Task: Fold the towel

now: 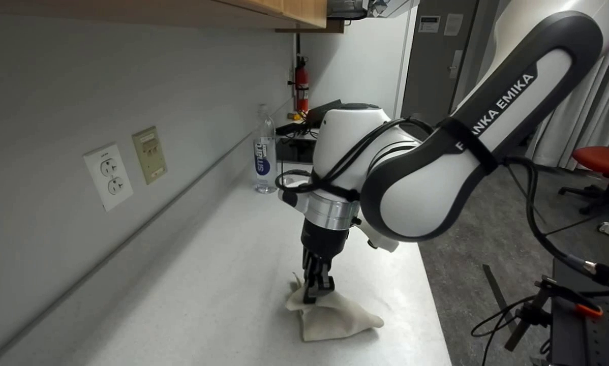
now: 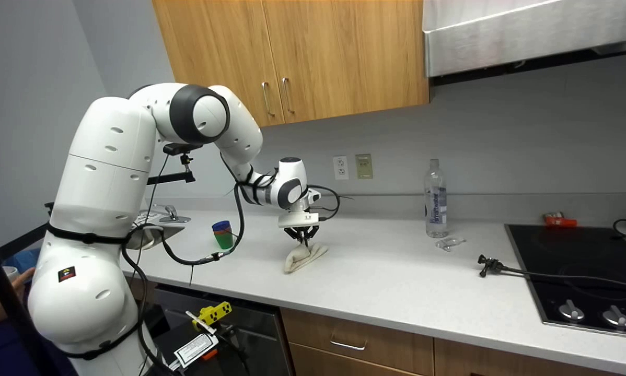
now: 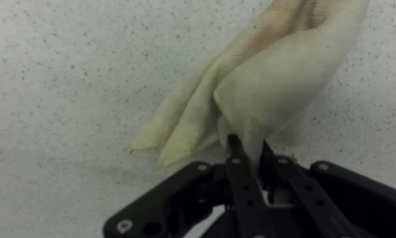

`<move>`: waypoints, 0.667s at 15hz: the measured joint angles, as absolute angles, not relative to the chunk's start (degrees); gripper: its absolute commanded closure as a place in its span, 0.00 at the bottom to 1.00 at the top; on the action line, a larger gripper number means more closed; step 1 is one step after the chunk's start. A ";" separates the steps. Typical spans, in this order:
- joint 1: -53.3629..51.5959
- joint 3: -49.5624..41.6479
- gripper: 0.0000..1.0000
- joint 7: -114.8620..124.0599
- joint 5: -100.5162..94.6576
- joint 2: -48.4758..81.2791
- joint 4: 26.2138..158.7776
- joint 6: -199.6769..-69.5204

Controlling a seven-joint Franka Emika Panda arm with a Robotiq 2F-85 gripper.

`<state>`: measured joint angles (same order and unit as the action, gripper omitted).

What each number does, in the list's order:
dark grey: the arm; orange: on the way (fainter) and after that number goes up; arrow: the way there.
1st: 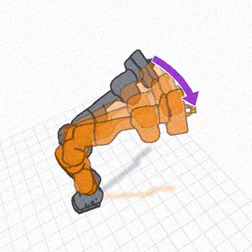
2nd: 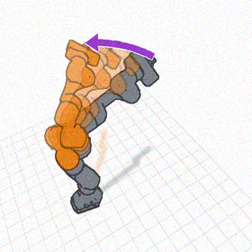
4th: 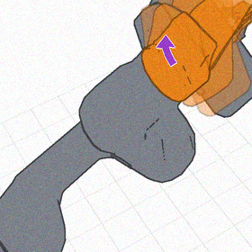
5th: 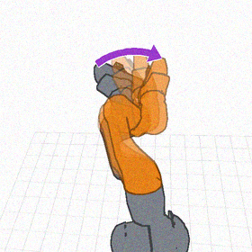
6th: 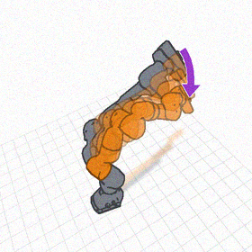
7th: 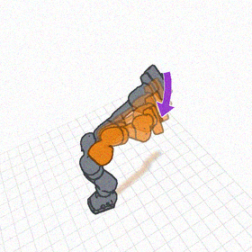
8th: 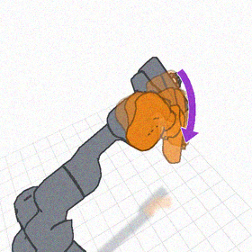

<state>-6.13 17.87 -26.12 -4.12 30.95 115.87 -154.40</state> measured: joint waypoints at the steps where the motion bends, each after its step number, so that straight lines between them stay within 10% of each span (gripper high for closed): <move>1: -6.59 17.23 0.46 -26.01 -5.38 30.95 116.03 -155.33; 7: -10.25 12.79 0.02 -24.55 -14.21 30.82 116.81 -160.67; 10: -12.36 10.32 0.00 -23.40 -18.88 30.64 116.89 -162.52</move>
